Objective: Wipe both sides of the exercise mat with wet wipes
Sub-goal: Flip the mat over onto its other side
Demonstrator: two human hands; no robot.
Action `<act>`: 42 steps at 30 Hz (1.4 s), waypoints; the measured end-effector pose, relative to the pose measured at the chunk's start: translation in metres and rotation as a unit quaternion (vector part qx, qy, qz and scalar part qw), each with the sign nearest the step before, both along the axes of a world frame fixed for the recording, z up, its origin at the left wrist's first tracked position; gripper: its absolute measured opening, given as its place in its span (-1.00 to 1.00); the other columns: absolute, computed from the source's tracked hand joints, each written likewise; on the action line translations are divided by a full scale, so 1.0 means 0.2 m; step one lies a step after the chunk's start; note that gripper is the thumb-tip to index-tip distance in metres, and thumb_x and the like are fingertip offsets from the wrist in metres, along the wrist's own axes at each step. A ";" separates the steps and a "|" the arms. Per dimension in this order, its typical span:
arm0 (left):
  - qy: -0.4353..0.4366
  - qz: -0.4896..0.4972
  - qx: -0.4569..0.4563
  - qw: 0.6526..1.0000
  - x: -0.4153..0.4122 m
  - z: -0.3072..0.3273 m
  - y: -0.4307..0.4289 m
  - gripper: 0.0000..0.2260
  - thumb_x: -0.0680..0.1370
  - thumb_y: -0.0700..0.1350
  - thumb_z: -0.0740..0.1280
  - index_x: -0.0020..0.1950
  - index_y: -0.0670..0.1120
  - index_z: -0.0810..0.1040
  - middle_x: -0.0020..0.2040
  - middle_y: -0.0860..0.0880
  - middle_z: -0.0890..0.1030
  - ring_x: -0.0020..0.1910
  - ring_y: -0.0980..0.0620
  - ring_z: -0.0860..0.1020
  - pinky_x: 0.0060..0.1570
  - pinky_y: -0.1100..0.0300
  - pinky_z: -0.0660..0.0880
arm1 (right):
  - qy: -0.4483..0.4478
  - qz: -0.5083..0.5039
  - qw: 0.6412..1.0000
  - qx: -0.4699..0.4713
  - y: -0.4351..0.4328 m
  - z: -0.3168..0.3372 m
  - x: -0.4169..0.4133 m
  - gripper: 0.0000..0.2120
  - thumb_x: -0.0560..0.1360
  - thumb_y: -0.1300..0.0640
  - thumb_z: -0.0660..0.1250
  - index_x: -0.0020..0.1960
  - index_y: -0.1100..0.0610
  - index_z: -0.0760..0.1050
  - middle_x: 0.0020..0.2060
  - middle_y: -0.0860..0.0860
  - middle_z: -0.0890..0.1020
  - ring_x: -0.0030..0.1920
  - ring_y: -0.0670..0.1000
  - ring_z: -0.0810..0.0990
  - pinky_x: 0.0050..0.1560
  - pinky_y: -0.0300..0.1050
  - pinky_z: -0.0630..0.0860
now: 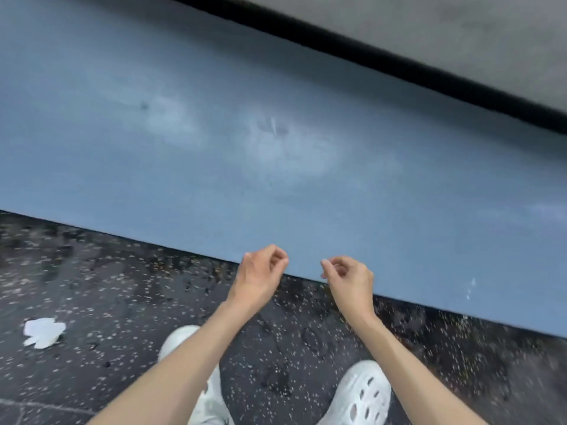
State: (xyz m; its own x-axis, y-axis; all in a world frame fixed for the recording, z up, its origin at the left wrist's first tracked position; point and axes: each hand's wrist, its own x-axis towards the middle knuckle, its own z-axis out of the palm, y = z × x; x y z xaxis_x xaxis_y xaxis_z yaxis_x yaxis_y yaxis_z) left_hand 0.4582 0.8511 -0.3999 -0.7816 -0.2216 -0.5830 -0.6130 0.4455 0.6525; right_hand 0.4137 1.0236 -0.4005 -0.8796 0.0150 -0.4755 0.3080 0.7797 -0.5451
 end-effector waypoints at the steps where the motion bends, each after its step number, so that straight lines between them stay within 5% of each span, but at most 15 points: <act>1: -0.009 -0.019 -0.013 1.000 -0.01 -0.09 0.05 -0.88 0.60 -0.11 0.31 0.05 -0.10 0.61 -0.04 -0.02 0.67 -0.03 0.03 0.60 0.04 0.20 0.48 | -0.013 -0.014 1.000 0.003 0.06 -0.07 0.00 -0.89 0.50 0.07 0.41 -0.17 0.08 0.59 -0.34 -0.10 0.65 -0.25 -0.13 0.62 -0.06 -0.15 0.53; 6: -0.017 -0.291 -0.119 0.949 0.00 -0.47 0.18 -0.77 0.58 -0.13 0.34 0.22 -0.12 0.46 0.13 -0.09 0.55 0.15 -0.12 0.52 0.12 0.02 0.43 | -0.088 0.074 0.991 0.064 0.29 -0.41 0.07 -0.71 0.49 0.09 0.44 0.15 0.19 0.56 0.00 0.05 0.65 0.04 0.04 0.60 0.12 -0.01 0.53; 8: -0.038 -0.325 -0.134 0.936 -0.01 -0.55 0.18 -0.76 0.56 -0.13 0.39 0.17 -0.15 0.44 0.11 -0.11 0.53 0.12 -0.15 0.51 0.10 0.00 0.42 | -0.096 0.111 0.985 0.087 0.34 -0.49 0.07 -0.70 0.48 0.09 0.45 0.14 0.20 0.55 0.04 0.08 0.62 0.06 0.08 0.58 0.12 0.03 0.52; 10: -0.037 -0.250 -0.126 0.959 -0.04 -0.59 0.19 -0.82 0.53 -0.14 0.42 0.05 -0.17 0.49 0.00 -0.14 0.58 0.03 -0.16 0.54 0.03 -0.02 0.45 | -0.084 0.078 0.990 0.084 0.34 -0.53 0.05 -0.77 0.48 0.10 0.46 0.05 0.21 0.56 -0.06 0.07 0.63 0.00 0.07 0.59 0.07 0.01 0.52; 12: -0.055 -0.109 -0.111 0.986 -0.07 -0.56 0.23 -0.87 0.53 -0.11 0.43 -0.10 -0.14 0.54 -0.12 -0.12 0.61 -0.07 -0.12 0.53 -0.04 0.07 0.46 | -0.091 -0.081 0.991 0.058 0.31 -0.52 0.04 -0.84 0.45 0.12 0.47 -0.05 0.20 0.59 -0.19 0.02 0.62 -0.05 0.05 0.61 0.09 -0.04 0.52; 15: -0.150 0.112 -0.074 0.980 -0.11 -0.49 0.31 -0.83 0.52 -0.08 0.43 -0.23 -0.07 0.54 -0.11 -0.11 0.64 -0.03 -0.10 0.52 -0.02 0.16 0.43 | -0.162 -0.440 0.882 -0.042 0.24 -0.46 0.03 -0.87 0.42 0.21 0.50 -0.10 0.26 0.62 -0.13 0.07 0.68 -0.05 0.05 0.65 0.10 -0.08 0.56; 18: -0.219 0.357 0.009 0.908 -0.12 -0.48 0.35 -0.77 0.48 -0.10 0.49 -0.29 -0.09 0.49 -0.04 -0.12 0.66 -0.01 -0.10 0.64 0.09 0.13 0.53 | -0.223 -0.632 0.726 -0.156 0.21 -0.38 0.01 -0.89 0.44 0.36 0.45 -0.15 0.32 0.52 -0.04 0.14 0.66 -0.04 0.06 0.65 -0.01 -0.16 0.54; 21: -0.239 0.533 0.115 0.804 -0.13 -0.47 0.35 -0.76 0.45 -0.20 0.52 -0.11 -0.20 0.46 0.01 -0.13 0.60 -0.08 -0.09 0.61 -0.04 0.15 0.52 | -0.236 -0.684 0.656 -0.215 0.18 -0.34 -0.04 -0.83 0.48 0.39 0.39 0.01 0.34 0.43 0.13 0.16 0.59 0.15 0.09 0.60 0.23 -0.07 0.49; 24: -0.243 0.581 0.142 0.764 -0.15 -0.46 0.33 -0.58 0.45 -0.15 0.53 0.20 -0.23 0.46 0.19 -0.16 0.60 0.00 -0.10 0.58 0.01 0.13 0.48 | -0.237 -0.691 0.638 -0.243 0.18 -0.37 -0.07 -0.61 0.49 0.34 0.40 0.28 0.31 0.40 0.20 0.14 0.56 0.10 0.03 0.60 0.23 -0.12 0.51; 28: -0.259 0.604 0.153 0.738 -0.19 -0.43 0.28 -0.53 0.51 -0.14 0.47 0.35 -0.19 0.38 0.34 -0.13 0.51 0.24 -0.08 0.51 0.23 0.07 0.41 | -0.249 -0.675 0.655 -0.232 0.17 -0.40 -0.04 -0.72 0.50 0.25 0.42 0.19 0.24 0.52 -0.09 0.05 0.60 -0.28 -0.10 0.51 -0.28 -0.32 0.51; 30: -0.262 0.619 0.168 0.722 -0.19 -0.41 0.26 -0.57 0.52 -0.15 0.47 0.30 -0.15 0.38 0.37 -0.08 0.48 0.32 -0.05 0.48 0.28 0.11 0.38 | -0.252 -0.663 0.667 -0.228 0.17 -0.39 -0.03 -0.76 0.51 0.19 0.42 0.15 0.22 0.53 -0.11 0.02 0.58 -0.34 -0.12 0.46 -0.37 -0.31 0.44; 32: -0.269 0.622 0.187 0.711 -0.17 -0.41 0.24 -0.78 0.53 -0.15 0.45 0.03 -0.12 0.41 0.27 -0.02 0.54 0.25 0.00 0.52 0.23 0.18 0.40 | -0.247 -0.660 0.672 -0.227 0.17 -0.38 -0.03 -0.78 0.52 0.17 0.41 0.13 0.21 0.51 -0.04 0.02 0.59 -0.32 -0.12 0.47 -0.35 -0.30 0.45; 34: -0.264 0.626 0.195 0.708 -0.14 -0.38 0.24 -0.78 0.54 -0.18 0.43 -0.12 -0.13 0.38 0.07 -0.04 0.59 0.07 0.03 0.56 0.23 0.21 0.45 | -0.236 -0.661 0.678 -0.221 0.17 -0.36 -0.04 -0.80 0.54 0.17 0.38 0.12 0.23 0.51 -0.05 0.03 0.60 -0.20 -0.08 0.54 -0.23 -0.27 0.53; 38: -0.178 0.633 0.145 0.740 -0.12 -0.28 0.25 -0.61 0.55 -0.32 0.37 0.19 -0.03 0.24 -0.18 -0.04 0.51 -0.13 0.02 0.54 0.10 0.17 0.48 | -0.209 -0.671 0.675 -0.222 0.14 -0.26 -0.06 -0.88 0.56 0.22 0.36 0.03 0.27 0.50 0.02 0.09 0.60 -0.11 -0.02 0.58 0.04 -0.20 0.57; 42: -0.140 0.467 0.086 0.869 -0.12 -0.16 0.24 -0.78 0.63 -0.23 0.22 0.16 0.08 0.41 -0.12 -0.05 0.57 -0.25 0.06 0.47 -0.16 0.21 0.42 | -0.140 -0.694 0.683 -0.180 0.11 -0.16 -0.09 -0.66 0.49 0.32 0.42 0.24 0.27 0.45 -0.05 0.11 0.59 -0.29 -0.04 0.56 -0.25 -0.26 0.55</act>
State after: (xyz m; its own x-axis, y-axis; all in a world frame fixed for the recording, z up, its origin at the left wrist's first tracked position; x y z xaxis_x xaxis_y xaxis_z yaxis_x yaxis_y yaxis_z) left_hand 0.4345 0.8997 -0.4318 -0.1300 -0.5745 -0.8081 -0.7997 -0.4211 0.4280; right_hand 0.3949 1.0466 -0.4325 -0.0112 0.5797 -0.8147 0.7455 -0.5382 -0.3932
